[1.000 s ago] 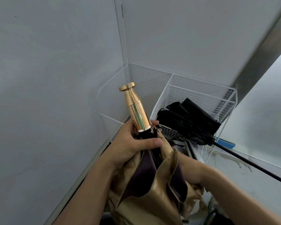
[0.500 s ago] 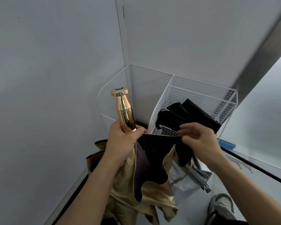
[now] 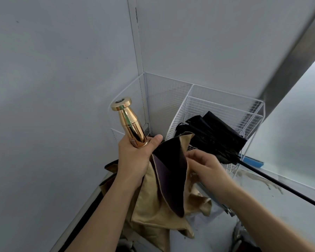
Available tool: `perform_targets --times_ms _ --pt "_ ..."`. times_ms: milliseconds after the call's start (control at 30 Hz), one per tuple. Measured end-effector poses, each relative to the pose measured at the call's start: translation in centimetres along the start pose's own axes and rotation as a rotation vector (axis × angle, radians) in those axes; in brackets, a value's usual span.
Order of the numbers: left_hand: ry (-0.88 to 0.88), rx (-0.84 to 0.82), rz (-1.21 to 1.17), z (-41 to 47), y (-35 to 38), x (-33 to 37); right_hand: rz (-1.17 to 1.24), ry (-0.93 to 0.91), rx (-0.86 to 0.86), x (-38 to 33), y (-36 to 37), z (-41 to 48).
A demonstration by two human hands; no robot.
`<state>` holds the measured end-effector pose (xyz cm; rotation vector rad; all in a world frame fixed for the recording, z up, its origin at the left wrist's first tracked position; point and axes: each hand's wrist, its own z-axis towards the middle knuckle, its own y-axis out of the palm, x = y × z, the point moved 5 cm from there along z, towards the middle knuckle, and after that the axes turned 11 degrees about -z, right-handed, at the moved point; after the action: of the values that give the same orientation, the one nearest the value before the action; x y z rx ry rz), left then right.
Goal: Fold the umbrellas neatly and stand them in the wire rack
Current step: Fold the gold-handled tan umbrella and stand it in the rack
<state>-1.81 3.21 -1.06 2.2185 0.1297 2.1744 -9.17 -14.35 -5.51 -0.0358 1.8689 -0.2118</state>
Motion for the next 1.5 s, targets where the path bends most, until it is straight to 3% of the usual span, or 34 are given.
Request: perform_targets --times_ms 167,367,433,533,600,767,900,1100,1300,1500 --pt "0.039 -0.079 -0.014 -0.9 1.3 0.6 -0.186 -0.065 -0.059 0.3 1.8 -0.1" --pt "0.019 -0.009 0.06 -0.3 0.4 0.2 -0.199 -0.063 -0.163 0.4 2.8 -0.6" --pt "-0.001 0.005 0.041 0.0 -0.1 0.3 -0.228 -0.073 -0.064 0.1 2.1 -0.4" --pt "-0.02 0.011 -0.048 0.2 -0.9 0.8 -0.194 -0.043 0.297 0.0 -1.4 0.4" --pt "-0.043 -0.016 -0.105 0.4 -1.3 0.8 -0.144 0.026 0.396 0.4 -3.5 0.8" --pt "-0.134 -0.196 -0.308 0.1 -1.0 0.8 -0.191 0.203 0.187 2.3 -3.8 1.5" --pt "-0.18 -0.291 -0.402 -0.4 -0.7 0.7 0.055 0.345 0.028 2.3 -2.5 1.0" --pt "-0.196 -0.268 -0.392 0.0 -1.5 0.2 0.448 0.254 -0.033 1.2 -2.6 0.8" --pt "-0.17 -0.209 -0.301 0.4 -2.1 0.1 0.552 0.228 0.048 1.0 -3.8 1.1" --pt "-0.177 -0.192 -0.284 0.5 -2.0 -0.2 0.614 0.172 -0.036 0.2 -3.7 0.9"
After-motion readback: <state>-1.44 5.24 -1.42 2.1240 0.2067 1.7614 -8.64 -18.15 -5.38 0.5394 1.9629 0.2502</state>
